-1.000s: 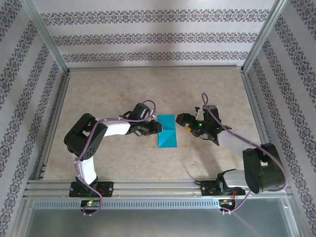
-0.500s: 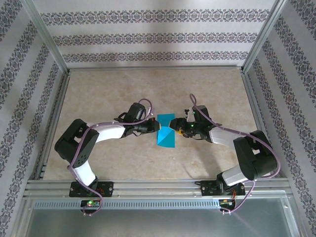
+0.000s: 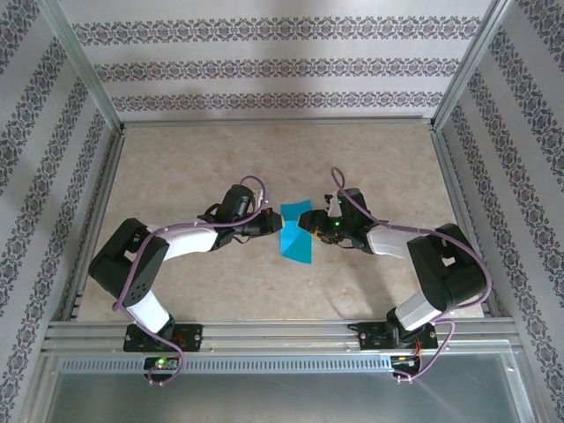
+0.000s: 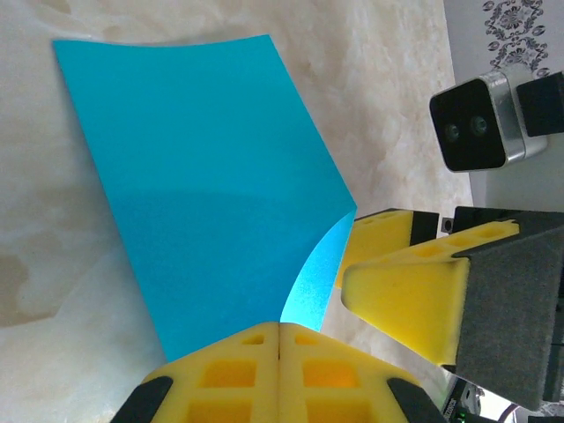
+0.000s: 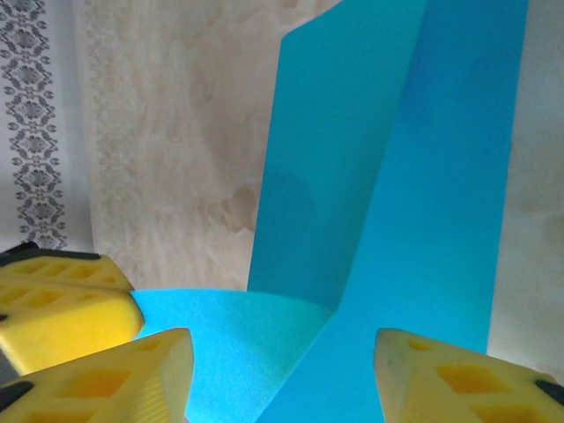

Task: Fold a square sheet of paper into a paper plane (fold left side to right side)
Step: Turn over the paper at the center of the table.

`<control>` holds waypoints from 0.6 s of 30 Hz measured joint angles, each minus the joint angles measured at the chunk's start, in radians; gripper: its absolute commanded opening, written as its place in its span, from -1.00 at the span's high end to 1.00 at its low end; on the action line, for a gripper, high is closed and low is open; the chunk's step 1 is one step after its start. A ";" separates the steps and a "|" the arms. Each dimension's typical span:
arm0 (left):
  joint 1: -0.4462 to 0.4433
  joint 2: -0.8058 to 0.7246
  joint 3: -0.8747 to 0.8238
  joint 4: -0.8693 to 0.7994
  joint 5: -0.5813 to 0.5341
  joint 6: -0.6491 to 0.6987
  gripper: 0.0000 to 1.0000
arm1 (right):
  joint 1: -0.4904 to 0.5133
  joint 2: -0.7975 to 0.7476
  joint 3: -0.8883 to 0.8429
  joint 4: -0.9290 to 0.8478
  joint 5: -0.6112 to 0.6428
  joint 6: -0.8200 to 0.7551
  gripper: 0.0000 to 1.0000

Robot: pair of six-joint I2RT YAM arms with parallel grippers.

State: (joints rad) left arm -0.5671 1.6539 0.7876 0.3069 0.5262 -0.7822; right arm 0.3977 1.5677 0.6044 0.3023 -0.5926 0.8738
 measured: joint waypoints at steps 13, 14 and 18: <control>0.000 0.000 -0.011 0.015 -0.007 -0.011 0.71 | 0.040 0.050 0.008 0.089 0.004 0.019 0.65; 0.000 0.000 -0.011 0.015 -0.007 -0.010 0.58 | 0.042 0.050 0.008 0.093 0.009 0.021 0.75; 0.004 -0.002 -0.011 0.013 -0.015 -0.005 0.20 | 0.044 0.048 0.008 0.093 0.036 0.018 1.00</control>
State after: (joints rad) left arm -0.5629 1.6516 0.7761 0.3195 0.5114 -0.7876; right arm 0.4416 1.6157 0.6128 0.3954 -0.5564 0.8917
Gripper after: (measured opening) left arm 0.322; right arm 0.054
